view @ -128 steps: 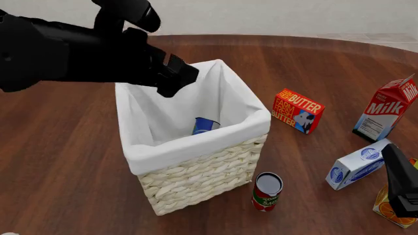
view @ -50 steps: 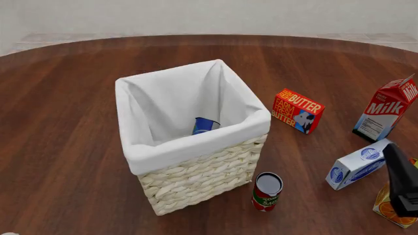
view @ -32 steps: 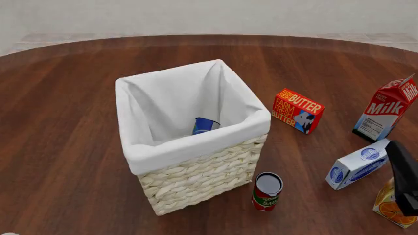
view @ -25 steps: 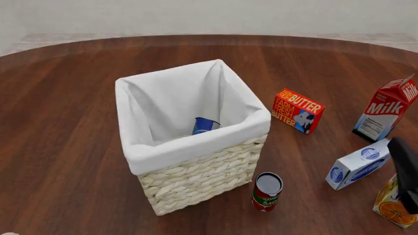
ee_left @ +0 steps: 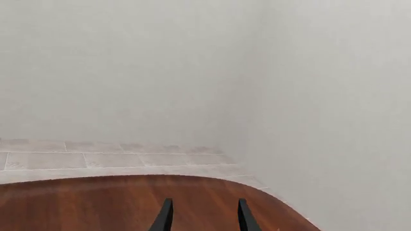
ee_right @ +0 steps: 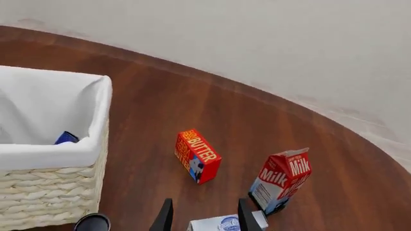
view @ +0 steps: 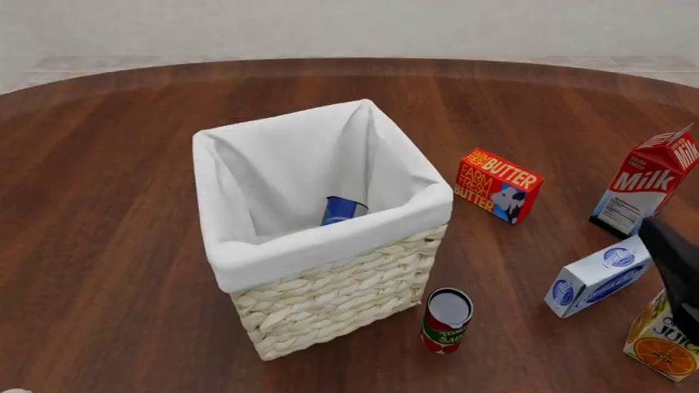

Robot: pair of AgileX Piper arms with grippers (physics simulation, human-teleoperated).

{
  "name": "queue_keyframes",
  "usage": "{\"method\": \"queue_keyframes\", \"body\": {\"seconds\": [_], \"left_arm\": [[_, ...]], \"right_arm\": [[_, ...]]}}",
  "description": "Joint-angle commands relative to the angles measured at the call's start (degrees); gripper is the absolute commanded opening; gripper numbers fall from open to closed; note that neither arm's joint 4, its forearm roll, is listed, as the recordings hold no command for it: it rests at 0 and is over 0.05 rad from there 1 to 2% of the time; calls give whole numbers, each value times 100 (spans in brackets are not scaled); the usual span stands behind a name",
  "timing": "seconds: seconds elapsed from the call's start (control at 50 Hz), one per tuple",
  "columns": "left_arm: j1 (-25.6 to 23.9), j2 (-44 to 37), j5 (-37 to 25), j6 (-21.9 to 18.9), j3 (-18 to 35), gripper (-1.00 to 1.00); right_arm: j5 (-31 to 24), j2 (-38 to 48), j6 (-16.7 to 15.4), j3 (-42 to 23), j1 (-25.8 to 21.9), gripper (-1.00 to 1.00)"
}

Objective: Pick up the alphabet soup and the tomato sauce, and put them in the basket.

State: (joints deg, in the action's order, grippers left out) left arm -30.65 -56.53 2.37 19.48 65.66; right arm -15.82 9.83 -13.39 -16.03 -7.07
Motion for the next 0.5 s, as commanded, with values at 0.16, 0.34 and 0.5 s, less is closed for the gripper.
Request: {"method": "queue_keyframes", "body": {"seconds": [0.16,0.34,0.5], "left_arm": [[221,-7,292,276,-28,100],[225,26,377,344,-93,100],[202,13,383,385,-35,100]], "right_arm": [[-896,451,-323,-645,-433,100],[-1426,610,-221,-1011,-506,100],[-1622,682,-248,-1095,-653,100]]}}
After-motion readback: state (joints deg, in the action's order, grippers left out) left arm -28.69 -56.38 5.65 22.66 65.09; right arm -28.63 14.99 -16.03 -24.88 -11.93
